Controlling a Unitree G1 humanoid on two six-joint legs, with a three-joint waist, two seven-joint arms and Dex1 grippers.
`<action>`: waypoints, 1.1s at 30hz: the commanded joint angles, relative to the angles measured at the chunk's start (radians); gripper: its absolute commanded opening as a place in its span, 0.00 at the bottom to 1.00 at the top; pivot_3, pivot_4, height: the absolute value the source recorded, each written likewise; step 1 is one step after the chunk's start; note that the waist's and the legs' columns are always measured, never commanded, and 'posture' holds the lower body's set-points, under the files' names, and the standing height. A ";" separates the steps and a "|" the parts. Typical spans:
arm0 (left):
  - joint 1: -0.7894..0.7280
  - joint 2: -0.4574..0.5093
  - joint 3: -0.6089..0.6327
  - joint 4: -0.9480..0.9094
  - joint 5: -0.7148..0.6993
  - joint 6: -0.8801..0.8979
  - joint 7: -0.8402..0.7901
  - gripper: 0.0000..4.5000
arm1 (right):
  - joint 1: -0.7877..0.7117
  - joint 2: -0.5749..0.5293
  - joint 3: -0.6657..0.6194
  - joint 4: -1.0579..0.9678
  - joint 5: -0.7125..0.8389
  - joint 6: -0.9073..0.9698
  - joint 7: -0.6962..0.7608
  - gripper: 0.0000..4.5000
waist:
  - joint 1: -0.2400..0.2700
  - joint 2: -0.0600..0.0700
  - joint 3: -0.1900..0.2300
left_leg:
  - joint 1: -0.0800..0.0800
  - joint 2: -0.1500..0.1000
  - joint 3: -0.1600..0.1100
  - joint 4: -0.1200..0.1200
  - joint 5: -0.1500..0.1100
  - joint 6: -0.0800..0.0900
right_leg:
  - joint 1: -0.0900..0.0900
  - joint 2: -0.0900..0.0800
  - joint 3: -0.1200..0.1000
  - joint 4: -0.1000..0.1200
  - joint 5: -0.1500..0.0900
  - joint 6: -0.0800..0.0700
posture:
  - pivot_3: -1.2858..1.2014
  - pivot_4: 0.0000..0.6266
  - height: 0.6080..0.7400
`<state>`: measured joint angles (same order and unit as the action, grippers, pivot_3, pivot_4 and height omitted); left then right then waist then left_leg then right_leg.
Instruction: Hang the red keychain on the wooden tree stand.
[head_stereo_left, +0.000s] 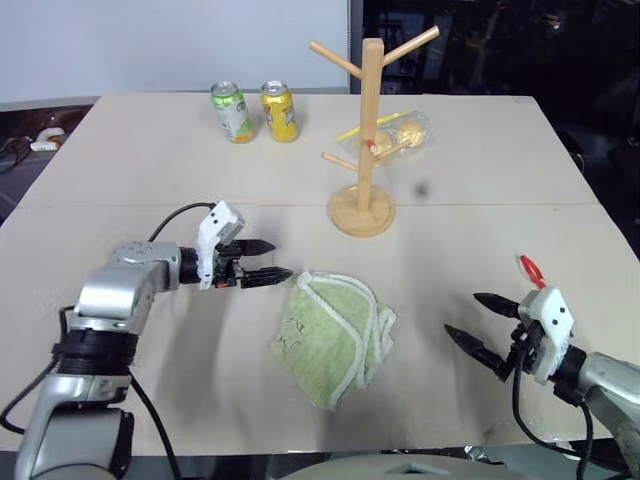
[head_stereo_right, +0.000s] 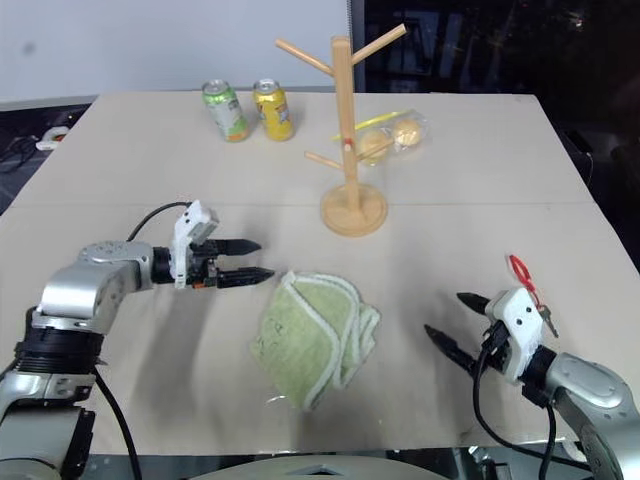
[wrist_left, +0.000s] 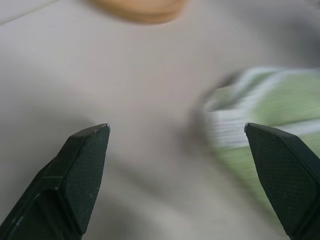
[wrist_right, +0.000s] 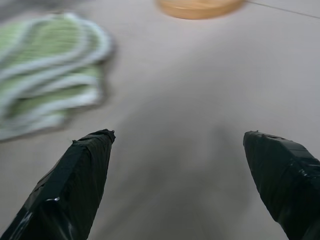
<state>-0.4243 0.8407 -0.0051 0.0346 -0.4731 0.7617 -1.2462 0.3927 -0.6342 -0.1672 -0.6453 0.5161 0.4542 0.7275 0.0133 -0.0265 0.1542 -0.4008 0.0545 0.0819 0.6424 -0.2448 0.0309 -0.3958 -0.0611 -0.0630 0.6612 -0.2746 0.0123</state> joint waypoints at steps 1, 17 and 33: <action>0.017 0.039 -0.044 -0.107 -0.039 0.029 -0.075 1.00 | 0.031 -0.029 0.016 -0.066 0.020 -0.002 0.041 0.99 | 0.000 0.000 0.000 | 0.000 0.000 0.000 0.000 0.000 0.000 | 0.000 0.000 0.000 0.000 0.000 0.000 | 0.52 0.24 1.00; 0.060 -0.077 -0.299 -0.025 0.254 -0.528 -0.127 1.00 | 0.038 -0.024 0.049 -0.068 -0.063 -0.047 0.007 0.99 | 0.011 0.001 0.000 | -0.001 0.001 0.000 0.006 -0.001 0.001 | 0.000 0.001 0.001 0.001 0.000 0.000 | 0.52 0.24 1.00; 0.045 -0.094 -0.203 0.040 0.213 -0.525 -0.091 0.01 | -0.039 -0.057 0.011 -0.144 0.031 -0.084 0.083 1.00 | 0.004 0.001 0.000 | -0.001 0.002 -0.002 0.009 -0.001 0.002 | 0.002 0.004 0.001 0.002 0.001 0.002 | 0.52 0.24 1.00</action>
<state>-0.3682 0.7461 -0.2464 0.0648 -0.2546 0.2120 -1.3708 0.3717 -0.6848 -0.1355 -0.7482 0.5158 0.3877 0.7951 0.0172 -0.0258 0.1542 -0.4017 0.0569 0.0800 0.6517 -0.2455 0.0325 -0.3941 -0.0567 -0.0625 0.6632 -0.2732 0.0141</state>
